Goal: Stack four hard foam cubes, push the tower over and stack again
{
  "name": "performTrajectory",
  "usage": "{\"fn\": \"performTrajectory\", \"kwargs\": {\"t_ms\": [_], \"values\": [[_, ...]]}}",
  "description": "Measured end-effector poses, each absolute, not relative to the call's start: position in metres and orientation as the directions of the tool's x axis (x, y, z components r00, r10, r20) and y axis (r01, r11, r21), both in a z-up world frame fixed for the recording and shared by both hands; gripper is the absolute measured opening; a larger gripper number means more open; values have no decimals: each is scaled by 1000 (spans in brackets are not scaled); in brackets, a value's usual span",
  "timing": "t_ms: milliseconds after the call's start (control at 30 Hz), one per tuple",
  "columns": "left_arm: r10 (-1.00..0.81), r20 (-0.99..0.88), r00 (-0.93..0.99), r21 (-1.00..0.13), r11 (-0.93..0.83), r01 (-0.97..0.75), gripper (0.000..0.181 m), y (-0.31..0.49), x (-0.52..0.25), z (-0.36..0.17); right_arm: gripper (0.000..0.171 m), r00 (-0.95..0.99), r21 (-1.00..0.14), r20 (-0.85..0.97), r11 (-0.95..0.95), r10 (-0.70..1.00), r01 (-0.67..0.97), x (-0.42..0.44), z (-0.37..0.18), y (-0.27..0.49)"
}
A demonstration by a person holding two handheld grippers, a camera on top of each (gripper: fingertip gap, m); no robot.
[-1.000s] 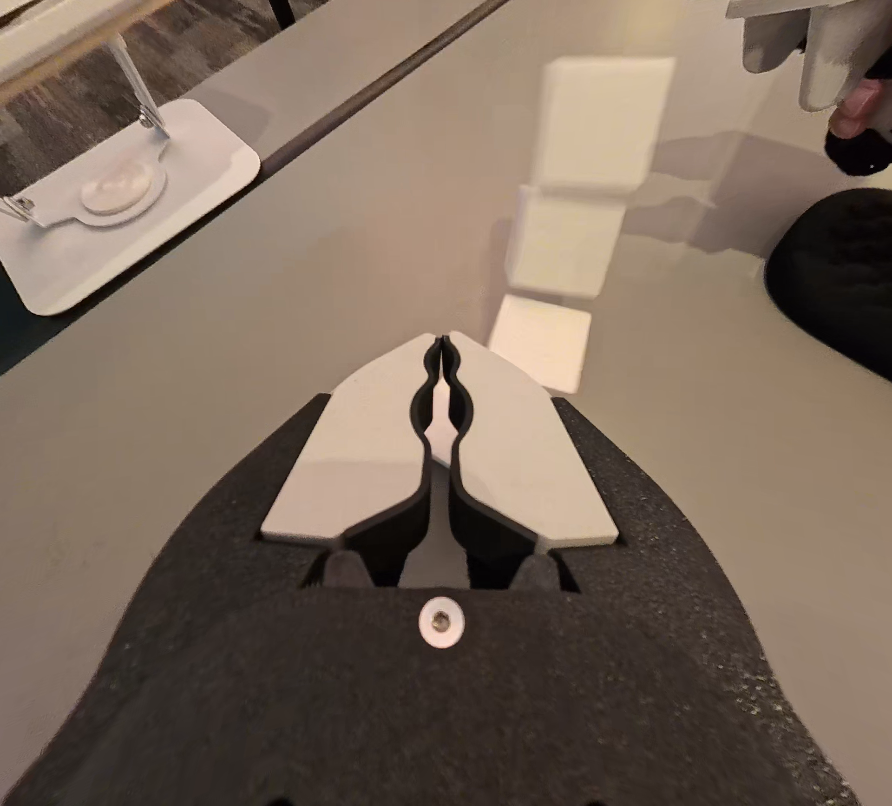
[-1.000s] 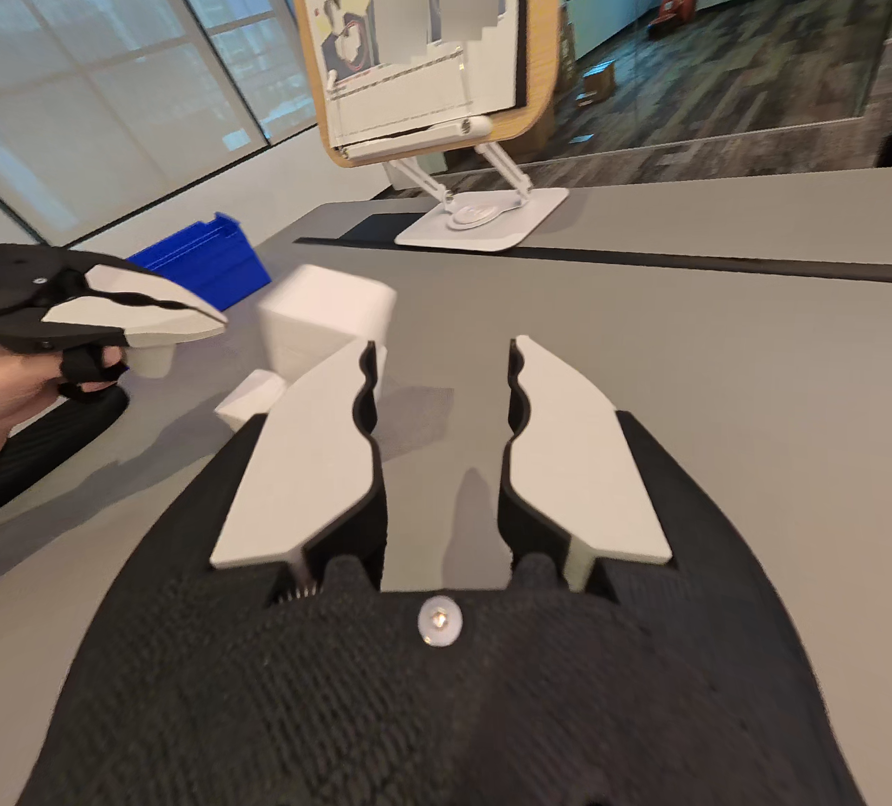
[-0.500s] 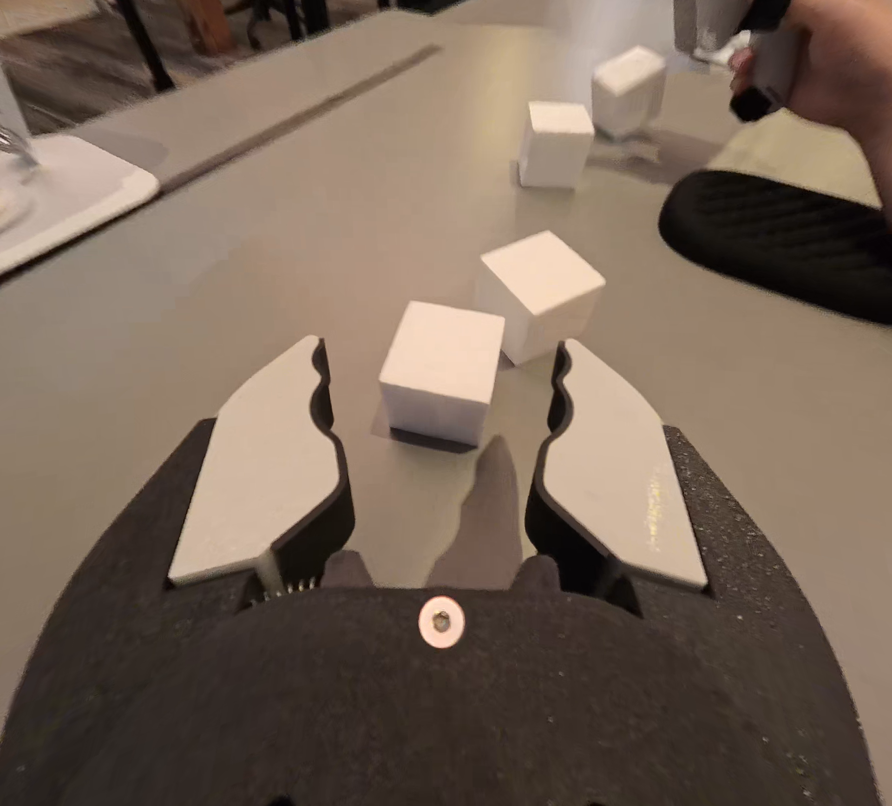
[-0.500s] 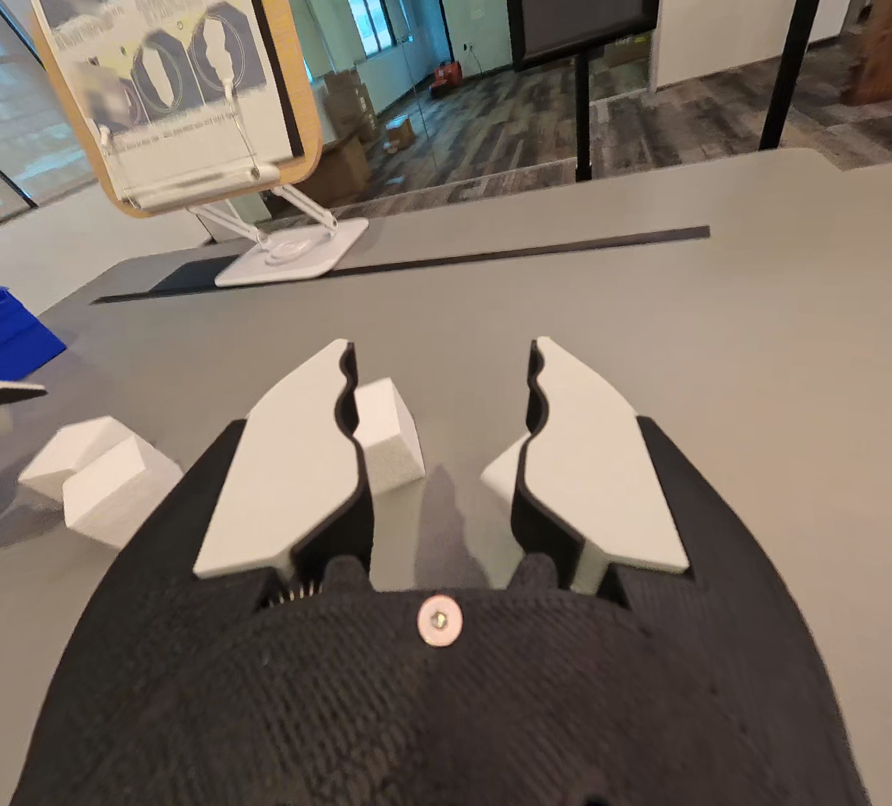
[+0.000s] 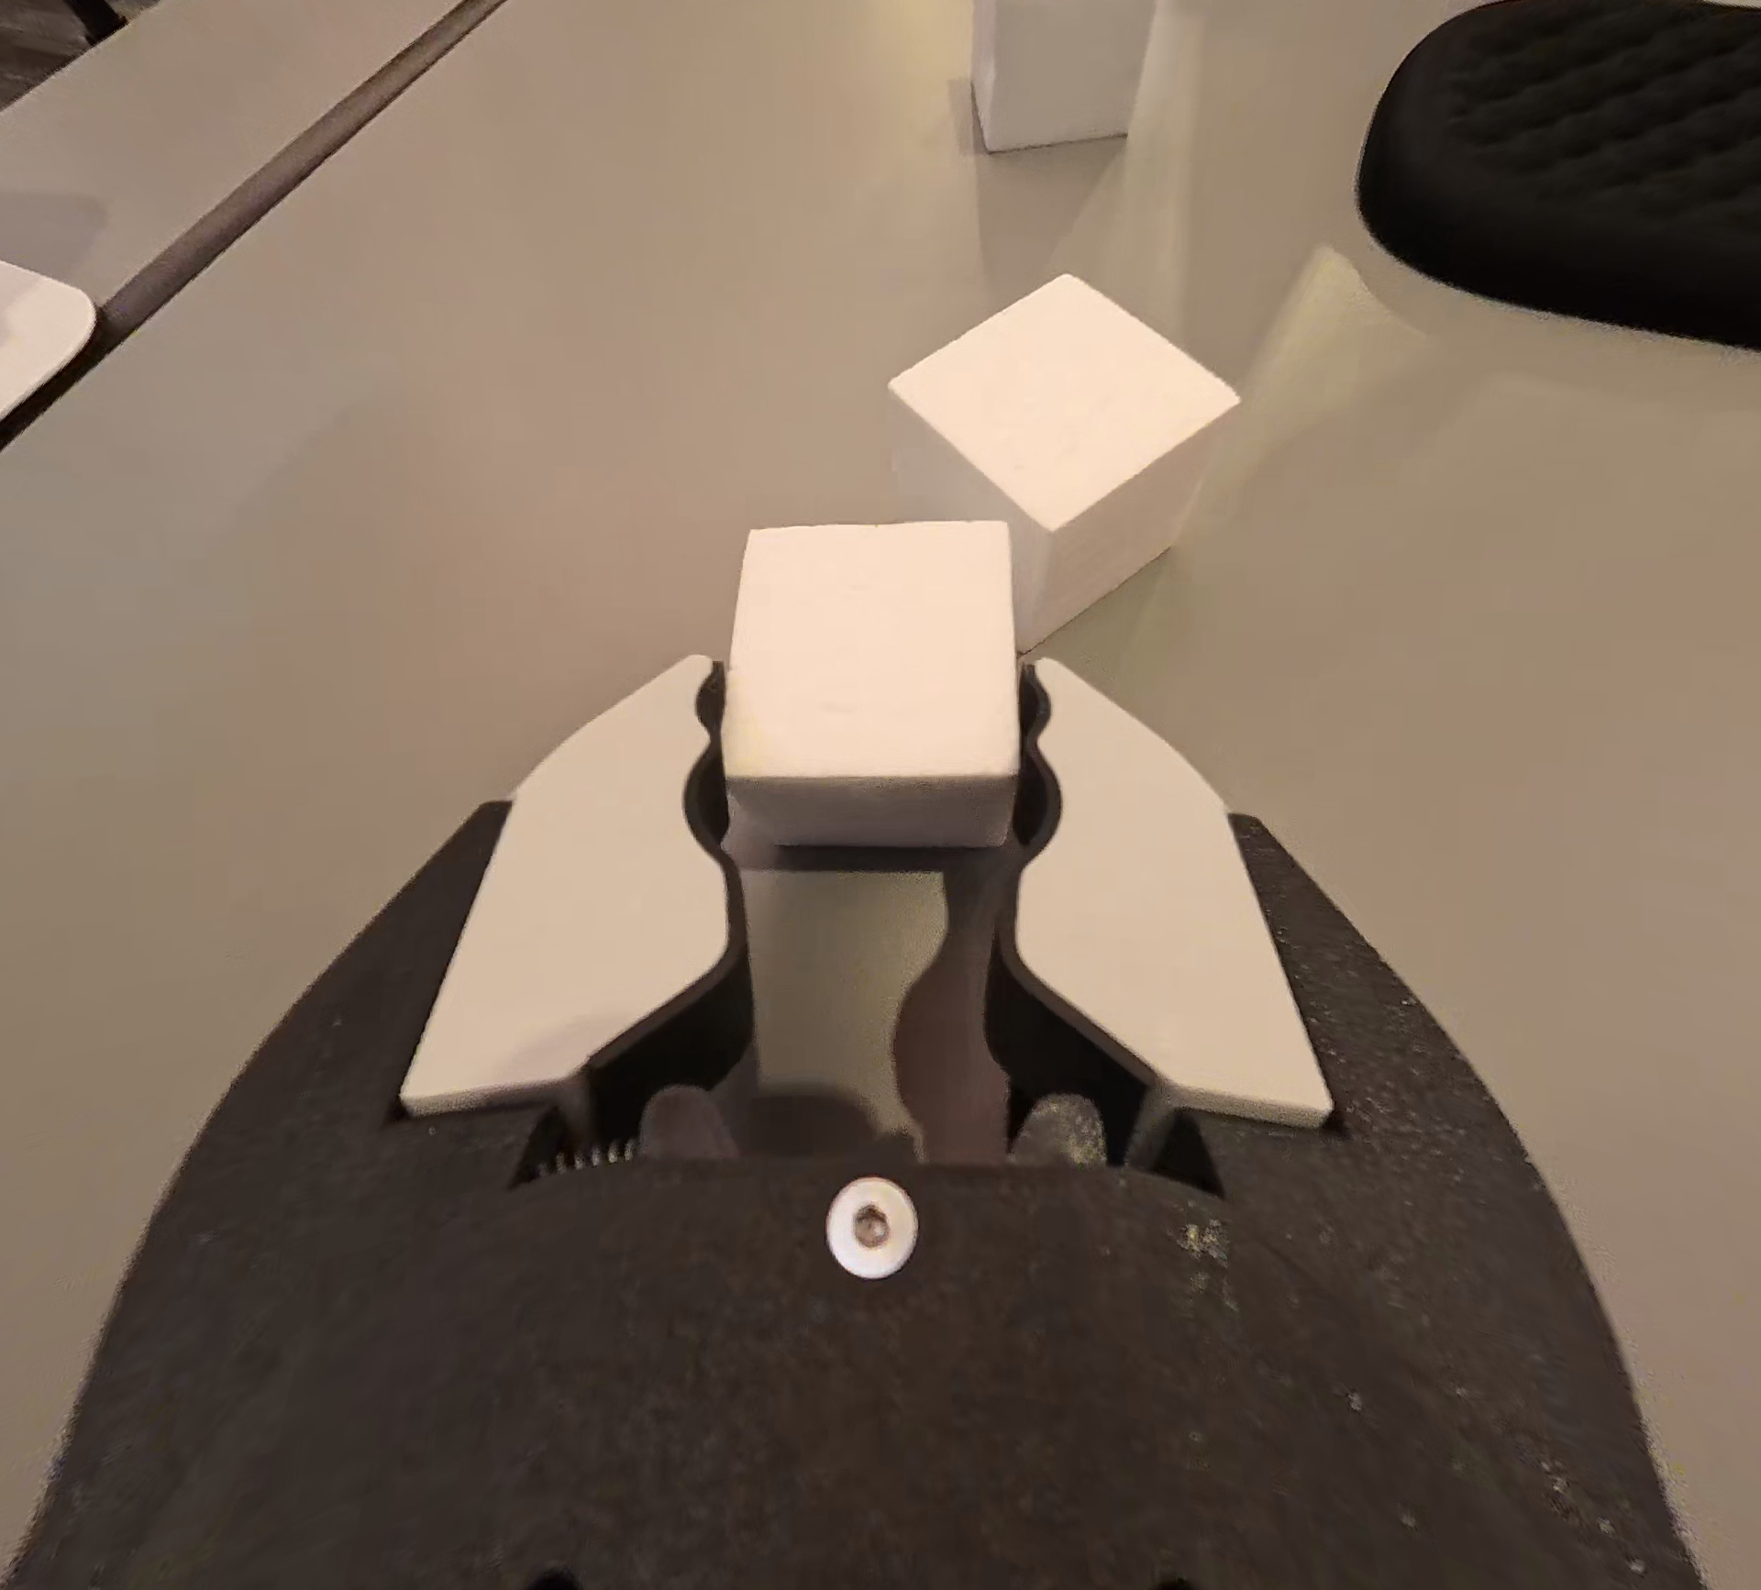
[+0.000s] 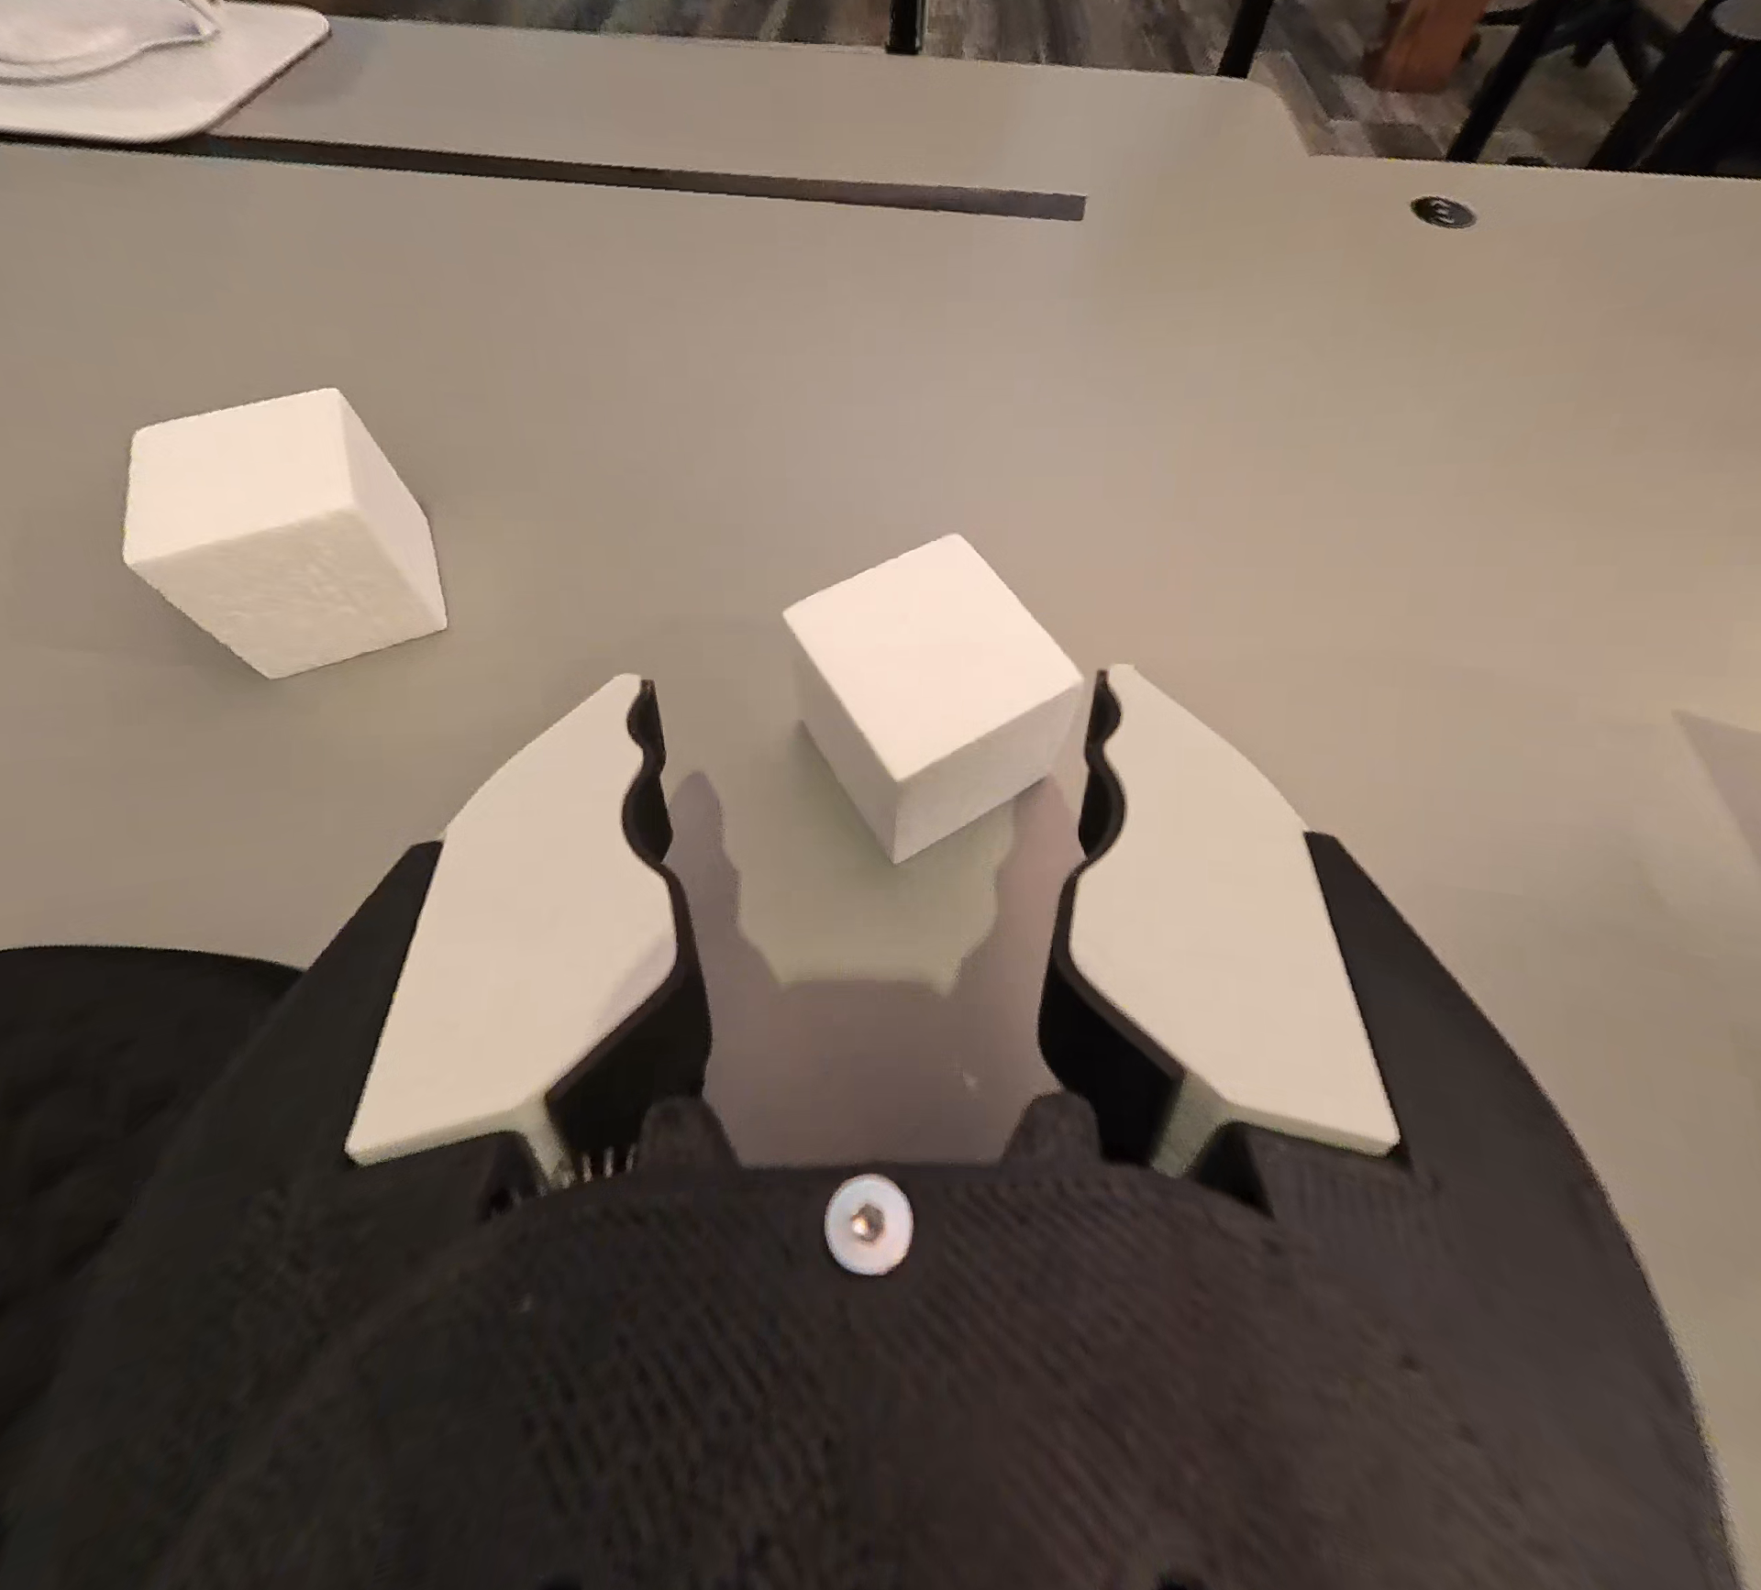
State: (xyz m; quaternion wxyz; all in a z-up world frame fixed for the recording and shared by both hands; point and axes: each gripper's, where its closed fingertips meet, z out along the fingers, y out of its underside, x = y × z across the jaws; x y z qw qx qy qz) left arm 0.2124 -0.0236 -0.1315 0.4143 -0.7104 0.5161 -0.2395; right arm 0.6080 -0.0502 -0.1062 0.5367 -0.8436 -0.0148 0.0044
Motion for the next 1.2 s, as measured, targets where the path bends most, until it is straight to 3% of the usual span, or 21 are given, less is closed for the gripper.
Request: {"fn": "performTrajectory", "kwargs": {"t_ms": [200, 367, 433, 533, 733, 1200], "values": [[-898, -92, 430, -866, -141, -480, 58, -19, 198, -110, 86, 995, -883, 66, -461, 71, 91, 616, -120, -36], [-898, -19, 439, -926, -150, -347, 58, -31, 203, -74, 87, 997, -856, 21, -514, 68, 54, 623, -134, -27], [-882, 47, 468, -932, -208, -298, 58, -36, 213, -64, 71, 997, -857, 40, -511, 67, 69, 624, -133, -26], [-832, 132, 539, -924, -300, -237, 58, -42, 232, -59, 70, 995, -857, 49, -509, 84, 85, 619, -133, -26], [-715, -8, 699, -888, -317, -334, 58, -36, 253, -73, 70, 991, -859, 100, -494, 91, 132, 616, -131, -26], [-607, -25, 794, -884, -358, -301, 58, -34, 266, -78, 70, 991, -859, 86, -496, 104, 127, 612, -132, -25]]}}
